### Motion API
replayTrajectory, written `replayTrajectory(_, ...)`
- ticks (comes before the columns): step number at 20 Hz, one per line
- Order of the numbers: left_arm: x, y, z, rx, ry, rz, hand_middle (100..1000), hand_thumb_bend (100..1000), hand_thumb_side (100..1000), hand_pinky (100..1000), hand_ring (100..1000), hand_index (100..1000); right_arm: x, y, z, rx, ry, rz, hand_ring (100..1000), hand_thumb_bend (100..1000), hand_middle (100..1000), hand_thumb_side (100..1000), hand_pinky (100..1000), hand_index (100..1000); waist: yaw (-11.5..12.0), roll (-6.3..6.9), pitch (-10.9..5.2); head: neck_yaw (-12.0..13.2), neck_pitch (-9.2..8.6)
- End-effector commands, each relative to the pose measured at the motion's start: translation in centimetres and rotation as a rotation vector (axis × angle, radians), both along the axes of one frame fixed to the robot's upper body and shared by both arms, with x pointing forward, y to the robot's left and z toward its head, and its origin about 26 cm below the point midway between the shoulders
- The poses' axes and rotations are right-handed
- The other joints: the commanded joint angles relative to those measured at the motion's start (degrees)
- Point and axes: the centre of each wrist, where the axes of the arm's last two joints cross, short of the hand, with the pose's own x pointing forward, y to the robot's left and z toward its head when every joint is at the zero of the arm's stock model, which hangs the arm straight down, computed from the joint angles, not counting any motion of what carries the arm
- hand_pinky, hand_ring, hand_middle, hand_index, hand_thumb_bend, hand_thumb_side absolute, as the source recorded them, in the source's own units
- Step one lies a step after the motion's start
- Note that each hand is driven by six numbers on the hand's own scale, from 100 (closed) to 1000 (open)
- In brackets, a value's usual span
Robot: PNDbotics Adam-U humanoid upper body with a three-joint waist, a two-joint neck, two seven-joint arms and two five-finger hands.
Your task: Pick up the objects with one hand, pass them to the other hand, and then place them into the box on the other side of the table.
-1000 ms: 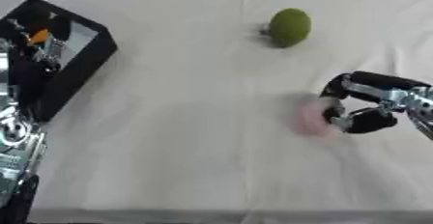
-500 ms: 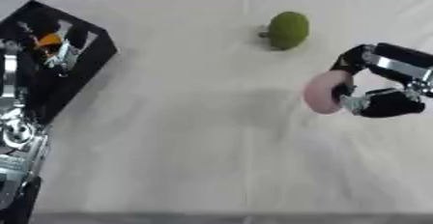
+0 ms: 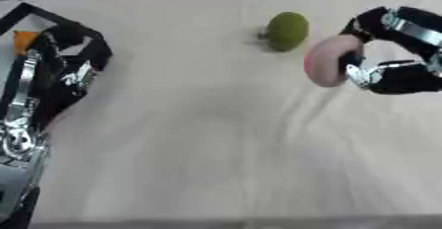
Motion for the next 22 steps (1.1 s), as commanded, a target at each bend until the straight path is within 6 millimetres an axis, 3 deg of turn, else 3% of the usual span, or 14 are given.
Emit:
replayTrajectory(1, 0.0, -0.4, 0.2, 0.020, -0.003, -0.054, 711, 616, 511, 691, 805, 815, -0.4, 0.7, 1.3, 0.044, -0.059, 0.021, 718, 100, 592, 100, 786, 624, -0.11, -0.20, -1.64, -0.36, -0.84)
replayTrajectory(5, 0.1, -1.2, 0.1, 0.048, 0.000, -0.107, 709, 622, 500, 691, 803, 802, -0.5, 2.0, 1.8, 0.074, -0.083, 0.056, 715, 100, 590, 100, 783, 622, -0.20, -0.15, -1.65, -0.24, -1.17)
replayTrajectory(9, 0.2, -2.2, 0.1, 0.081, -0.005, -0.177, 724, 570, 509, 707, 815, 810, -0.6, 3.1, 2.1, 0.093, -0.095, 0.089, 716, 100, 591, 100, 782, 622, -0.28, -0.11, -1.72, 0.09, -1.55)
replayTrajectory(22, 0.7, -5.7, 0.5, 0.089, -0.065, -0.312, 736, 575, 468, 715, 822, 829, -0.4, 7.1, 2.5, 0.072, -0.059, 0.199, 720, 100, 593, 100, 784, 623, -0.12, 0.11, -2.00, -0.75, -2.49)
